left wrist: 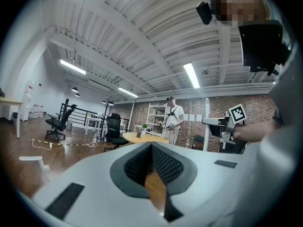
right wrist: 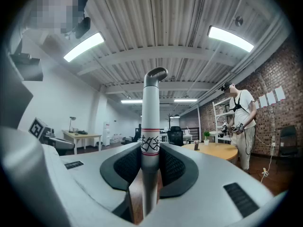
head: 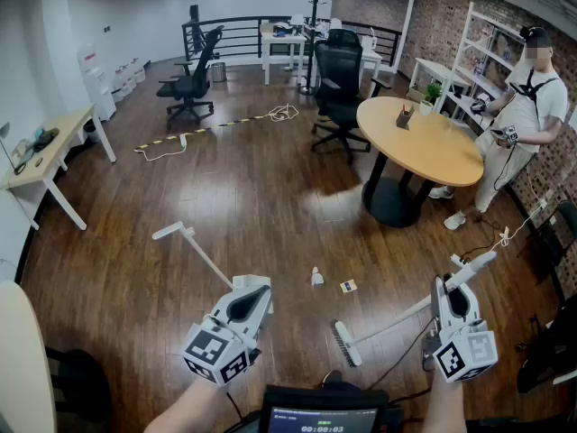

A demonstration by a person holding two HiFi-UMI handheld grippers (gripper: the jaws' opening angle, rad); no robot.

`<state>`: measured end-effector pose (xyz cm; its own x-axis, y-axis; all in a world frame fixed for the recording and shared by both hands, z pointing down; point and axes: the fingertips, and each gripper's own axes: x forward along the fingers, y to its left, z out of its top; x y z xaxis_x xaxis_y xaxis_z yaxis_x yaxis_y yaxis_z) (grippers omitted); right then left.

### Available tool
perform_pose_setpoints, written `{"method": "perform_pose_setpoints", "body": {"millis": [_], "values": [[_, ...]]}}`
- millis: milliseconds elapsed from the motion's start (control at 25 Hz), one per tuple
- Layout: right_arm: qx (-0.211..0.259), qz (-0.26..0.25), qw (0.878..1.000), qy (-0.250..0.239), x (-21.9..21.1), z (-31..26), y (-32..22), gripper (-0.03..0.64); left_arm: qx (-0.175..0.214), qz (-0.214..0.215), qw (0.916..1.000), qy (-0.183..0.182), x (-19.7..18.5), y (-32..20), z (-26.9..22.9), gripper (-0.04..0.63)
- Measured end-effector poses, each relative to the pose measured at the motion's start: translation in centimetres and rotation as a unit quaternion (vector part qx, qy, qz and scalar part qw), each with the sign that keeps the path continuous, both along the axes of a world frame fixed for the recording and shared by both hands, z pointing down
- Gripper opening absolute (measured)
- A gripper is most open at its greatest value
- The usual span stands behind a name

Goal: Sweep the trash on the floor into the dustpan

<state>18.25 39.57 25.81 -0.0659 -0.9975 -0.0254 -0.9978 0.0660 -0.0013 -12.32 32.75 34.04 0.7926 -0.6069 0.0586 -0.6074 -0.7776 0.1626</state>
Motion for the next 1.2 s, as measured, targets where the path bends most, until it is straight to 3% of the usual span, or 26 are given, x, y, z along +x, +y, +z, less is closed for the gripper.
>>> {"method": "perform_pose_setpoints", "body": {"millis": [240, 640, 880, 1040, 1200], "values": [[0.003, -0.018, 1.0, -0.009, 0.7, -1.1, -5.7, 0.11, -0.009, -0.012, 0.9999, -0.004, 2.3, -6.0, -0.8, 0.014], [0.015, -0.085, 0.996, -0.023, 6.5, -2.4, -14.9, 0.11, -0.008, -0.034, 0.9992, -0.019, 11.8, -14.7, -2.4, 0.015], [0.024, -0.1, 0.995, -0.017, 11.4, -1.9, -21.5, 0.11, 0.01, -0.043, 0.9977, -0.052, 18.1, -20.1, -1.4, 0.015], [0.025, -0.1, 0.995, -0.015, 11.4, -1.8, -25.8, 0.11, 0.001, -0.051, 0.9978, -0.042, 18.1, -24.1, -1.5, 0.015], [0.028, -0.084, 0.996, -0.007, 11.1, -1.0, -30.6, 0.11, -0.006, -0.03, 0.9988, -0.038, 17.2, -28.2, -0.4, 0.015]]}}
